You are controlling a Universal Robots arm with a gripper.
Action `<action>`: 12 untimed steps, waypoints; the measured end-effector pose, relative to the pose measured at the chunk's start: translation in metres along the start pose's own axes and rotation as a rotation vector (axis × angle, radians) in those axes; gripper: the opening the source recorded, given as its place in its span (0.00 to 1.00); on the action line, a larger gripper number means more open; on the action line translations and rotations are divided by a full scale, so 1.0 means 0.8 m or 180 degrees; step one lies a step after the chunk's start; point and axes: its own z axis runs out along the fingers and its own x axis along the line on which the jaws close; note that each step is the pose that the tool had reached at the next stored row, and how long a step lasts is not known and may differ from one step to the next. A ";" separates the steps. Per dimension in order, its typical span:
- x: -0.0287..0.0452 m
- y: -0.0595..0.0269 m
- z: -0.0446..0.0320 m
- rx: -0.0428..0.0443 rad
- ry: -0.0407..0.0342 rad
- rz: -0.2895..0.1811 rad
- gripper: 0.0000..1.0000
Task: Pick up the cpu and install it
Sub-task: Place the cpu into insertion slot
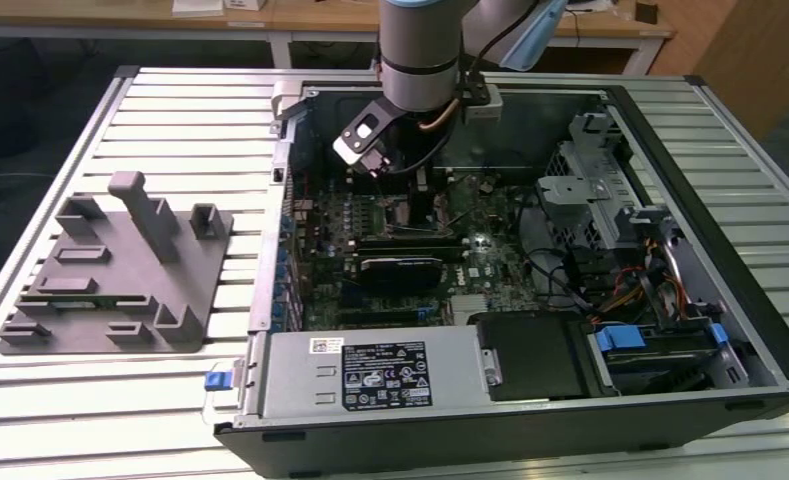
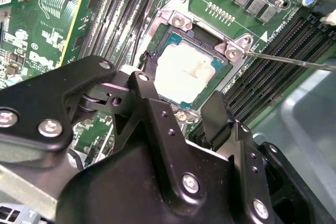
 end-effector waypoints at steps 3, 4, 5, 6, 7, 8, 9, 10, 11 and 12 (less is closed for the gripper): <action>0.0000 0.000 -0.0001 0.0000 0.0000 0.0000 0.61; 0.0000 0.000 -0.0001 0.0000 0.0000 0.0000 0.61; 0.0000 0.000 -0.0001 0.0000 0.0000 0.0000 0.61; 0.0000 0.000 -0.0002 0.0000 0.0000 0.0000 0.61; 0.0000 0.000 -0.0002 0.0000 0.0000 0.0000 0.61; 0.0000 0.000 -0.0002 0.0000 0.0000 0.0000 0.60; 0.0000 0.000 -0.0002 0.0000 0.0000 0.0000 0.60; 0.0000 0.000 -0.0003 0.0000 0.0000 0.0000 0.53; 0.0000 0.000 -0.0003 0.0000 0.0000 0.0000 0.47; 0.0000 0.000 -0.0003 0.0000 0.0000 0.0000 0.47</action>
